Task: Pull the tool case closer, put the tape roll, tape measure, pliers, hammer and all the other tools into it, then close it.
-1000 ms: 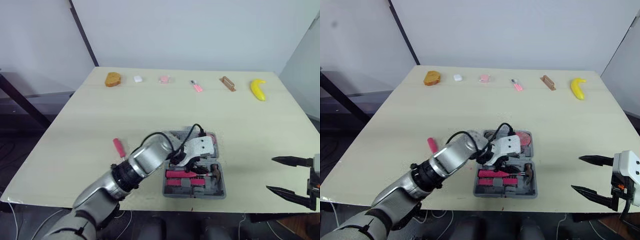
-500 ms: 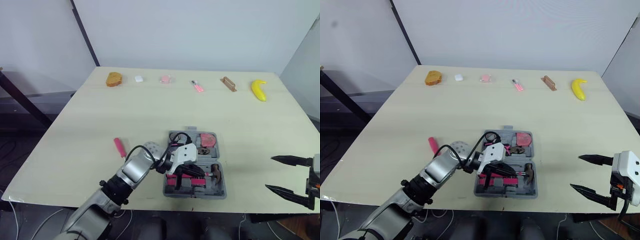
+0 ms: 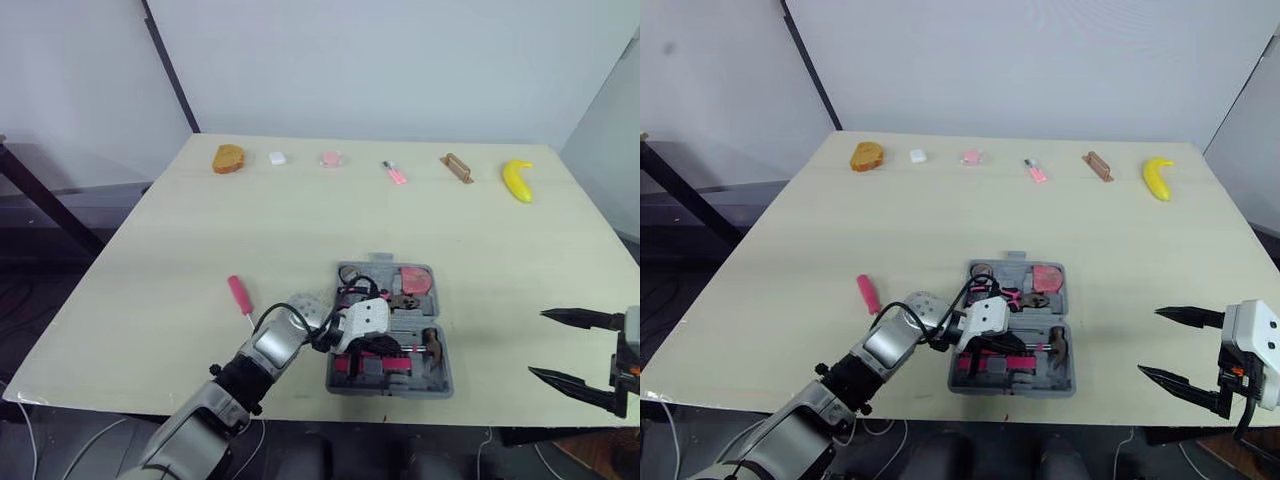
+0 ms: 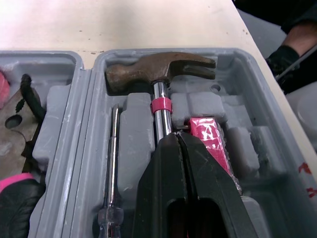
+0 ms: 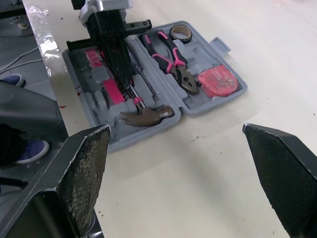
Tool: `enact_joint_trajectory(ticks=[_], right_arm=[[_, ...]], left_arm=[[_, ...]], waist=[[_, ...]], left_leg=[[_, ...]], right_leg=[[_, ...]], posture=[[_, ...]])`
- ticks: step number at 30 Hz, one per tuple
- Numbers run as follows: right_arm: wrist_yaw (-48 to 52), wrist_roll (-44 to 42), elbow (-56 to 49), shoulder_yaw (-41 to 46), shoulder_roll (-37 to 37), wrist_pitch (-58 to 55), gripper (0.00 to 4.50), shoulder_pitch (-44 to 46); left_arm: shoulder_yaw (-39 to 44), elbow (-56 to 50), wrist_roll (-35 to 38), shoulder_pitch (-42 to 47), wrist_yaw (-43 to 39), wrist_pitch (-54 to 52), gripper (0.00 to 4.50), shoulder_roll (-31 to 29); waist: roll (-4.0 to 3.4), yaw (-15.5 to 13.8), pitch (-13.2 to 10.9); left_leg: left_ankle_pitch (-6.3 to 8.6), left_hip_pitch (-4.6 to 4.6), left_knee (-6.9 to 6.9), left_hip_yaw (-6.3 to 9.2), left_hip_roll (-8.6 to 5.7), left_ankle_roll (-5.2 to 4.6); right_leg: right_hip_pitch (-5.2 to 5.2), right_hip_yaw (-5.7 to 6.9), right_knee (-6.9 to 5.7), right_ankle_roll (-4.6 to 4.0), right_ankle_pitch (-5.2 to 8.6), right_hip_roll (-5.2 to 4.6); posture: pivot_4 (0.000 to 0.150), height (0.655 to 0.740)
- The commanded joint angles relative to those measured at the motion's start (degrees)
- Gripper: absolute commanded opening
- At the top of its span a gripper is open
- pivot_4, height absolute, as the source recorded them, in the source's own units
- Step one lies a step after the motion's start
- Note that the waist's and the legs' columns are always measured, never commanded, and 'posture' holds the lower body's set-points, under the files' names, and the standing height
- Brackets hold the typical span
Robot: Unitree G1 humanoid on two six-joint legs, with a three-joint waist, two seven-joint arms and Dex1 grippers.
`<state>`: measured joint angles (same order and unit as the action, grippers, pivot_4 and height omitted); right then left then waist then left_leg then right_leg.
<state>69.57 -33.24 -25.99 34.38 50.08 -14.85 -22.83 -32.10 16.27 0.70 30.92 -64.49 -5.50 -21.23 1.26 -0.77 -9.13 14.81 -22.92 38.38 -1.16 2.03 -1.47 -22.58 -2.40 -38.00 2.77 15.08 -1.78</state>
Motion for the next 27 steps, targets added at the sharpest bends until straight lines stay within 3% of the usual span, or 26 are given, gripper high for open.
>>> enact_joint_trajectory(ticks=[1, 6, 11, 17, 22, 27], right_arm=[[-0.3, -0.7, -1.1, -0.1, 0.0, 0.1, 4.5, 0.6], [-0.5, -0.5, -1.0, -1.1, 0.0, 0.3, 4.5, 1.3], [-1.7, -0.7, -2.1, -2.3, -1.0, 0.2, 4.5, 1.2], [-10.1, -2.0, -6.3, -6.7, -6.0, -3.1, 4.5, 3.7], [-22.9, 2.3, -7.0, -18.8, -15.4, -5.2, 4.5, 12.0], [-28.7, 8.3, -0.9, -27.0, -23.0, -1.0, 4.5, 20.0]], left_arm=[[-2.6, 4.6, -5.0, -1.9, 0.5, 1.0, 0.06, -1.3], [-2.3, 9.2, -6.3, -2.9, 1.4, -0.2, 0.06, -0.6], [0.9, 7.9, -2.6, -4.7, 0.2, -0.7, 0.06, 0.1], [12.7, -2.5, 9.0, -8.2, 2.6, -6.7, 0.06, 1.3], [24.9, -15.3, 14.7, -13.3, 11.1, -15.3, 0.06, -1.9], [36.7, -21.0, 18.3, -20.4, 18.5, -12.5, 0.06, -2.3]], waist=[[-0.04, 0.0, 0.1], [-0.16, 0.0, 0.7], [-0.22, 0.2, 0.8], [-0.24, 1.1, 0.7], [-0.21, 1.6, 0.5], [-0.28, 1.4, 0.5]], left_leg=[[0.0, 0.03, 0.0, 0.0, 0.0, 0.0], [0.0, 0.21, -0.01, 0.0, 0.01, -0.01], [0.01, 0.6, -0.02, -0.01, 0.02, -0.01], [0.02, 0.91, -0.12, 0.04, 0.13, -0.01], [0.02, 0.85, -0.14, 0.1, 0.22, -0.01], [0.01, 0.75, -0.2, 0.01, 0.19, 0.0]], right_leg=[[0.03, 0.0, 0.0, 0.0, 0.0, 0.0], [0.2, 0.02, 0.01, 0.0, 0.0, 0.01], [0.58, 0.04, 0.04, -0.02, 0.02, 0.01], [0.84, 0.02, 0.04, -0.04, 0.03, 0.06], [0.79, 0.06, 0.04, -0.05, 0.03, 0.02], [0.64, 0.02, 0.07, -0.02, 0.02, -0.16]], posture=[[0.15, 0.74], [0.15, 0.74], [0.15, 0.74], [0.15, 0.74], [0.15, 0.74], [0.15, 0.74]])
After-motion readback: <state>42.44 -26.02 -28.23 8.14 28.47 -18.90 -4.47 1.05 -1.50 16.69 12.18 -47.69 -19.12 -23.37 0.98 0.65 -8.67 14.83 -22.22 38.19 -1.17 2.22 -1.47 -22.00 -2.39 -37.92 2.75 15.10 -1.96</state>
